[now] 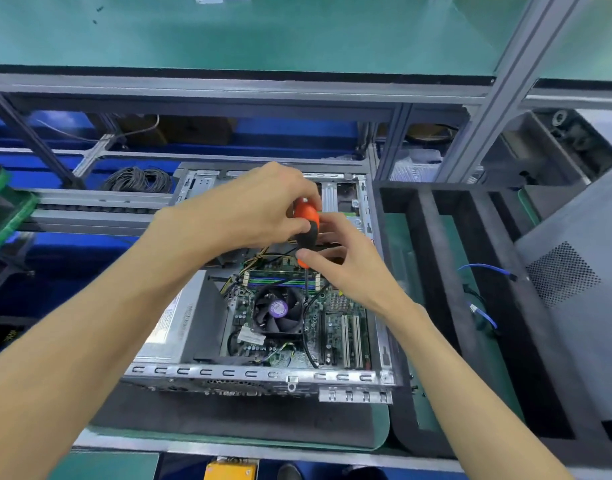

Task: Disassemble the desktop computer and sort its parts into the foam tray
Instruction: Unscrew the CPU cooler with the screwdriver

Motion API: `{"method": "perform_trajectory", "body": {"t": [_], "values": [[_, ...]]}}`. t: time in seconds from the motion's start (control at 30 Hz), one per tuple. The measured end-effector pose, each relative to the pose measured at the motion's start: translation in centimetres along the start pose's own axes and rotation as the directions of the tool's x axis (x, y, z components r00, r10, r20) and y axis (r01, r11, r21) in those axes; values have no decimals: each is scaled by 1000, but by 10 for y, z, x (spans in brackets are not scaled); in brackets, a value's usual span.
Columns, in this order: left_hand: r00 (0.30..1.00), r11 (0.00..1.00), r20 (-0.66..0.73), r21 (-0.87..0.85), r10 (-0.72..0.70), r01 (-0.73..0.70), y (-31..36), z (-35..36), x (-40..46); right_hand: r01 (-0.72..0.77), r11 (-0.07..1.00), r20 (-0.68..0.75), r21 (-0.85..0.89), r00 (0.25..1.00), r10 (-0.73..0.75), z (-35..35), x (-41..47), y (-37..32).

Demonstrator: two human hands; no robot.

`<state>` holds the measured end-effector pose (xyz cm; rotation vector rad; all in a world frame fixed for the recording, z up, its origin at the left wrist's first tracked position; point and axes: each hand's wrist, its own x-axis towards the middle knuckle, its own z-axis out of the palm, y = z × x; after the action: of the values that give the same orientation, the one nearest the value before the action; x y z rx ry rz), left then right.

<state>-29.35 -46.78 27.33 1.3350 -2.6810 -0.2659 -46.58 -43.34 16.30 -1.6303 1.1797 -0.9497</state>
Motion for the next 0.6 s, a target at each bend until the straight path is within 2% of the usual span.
{"method": "perform_trajectory", "body": {"t": [0.1,0.2,0.33,0.43,0.47,0.53,0.57,0.6], "values": [[999,998,-1,33,-54,54,4,1,3,-19,1000,4,17,1000,19,2,-1,-1],[996,997,-61,50,-64,67,12,11,2,-8,981,-12,192,1000,11,8,-3,-7],[979,972,-169,183,-117,148,20,25,-1,76,960,-74,268,996,-58,11,-5,-12],[967,970,-205,156,-152,185,19,36,-5,123,924,-116,362,989,-86,15,-12,-14],[961,976,-206,78,-185,204,18,39,-5,122,915,-149,385,986,-69,17,-13,-15],[932,942,-220,-244,-287,232,17,45,-4,98,896,-221,432,975,0,20,-16,-16],[898,871,-254,-438,-359,224,18,48,-1,70,890,-240,451,970,45,20,-16,-17],[852,755,-263,-621,-452,209,20,51,4,48,892,-242,449,968,70,20,-15,-18]]}}
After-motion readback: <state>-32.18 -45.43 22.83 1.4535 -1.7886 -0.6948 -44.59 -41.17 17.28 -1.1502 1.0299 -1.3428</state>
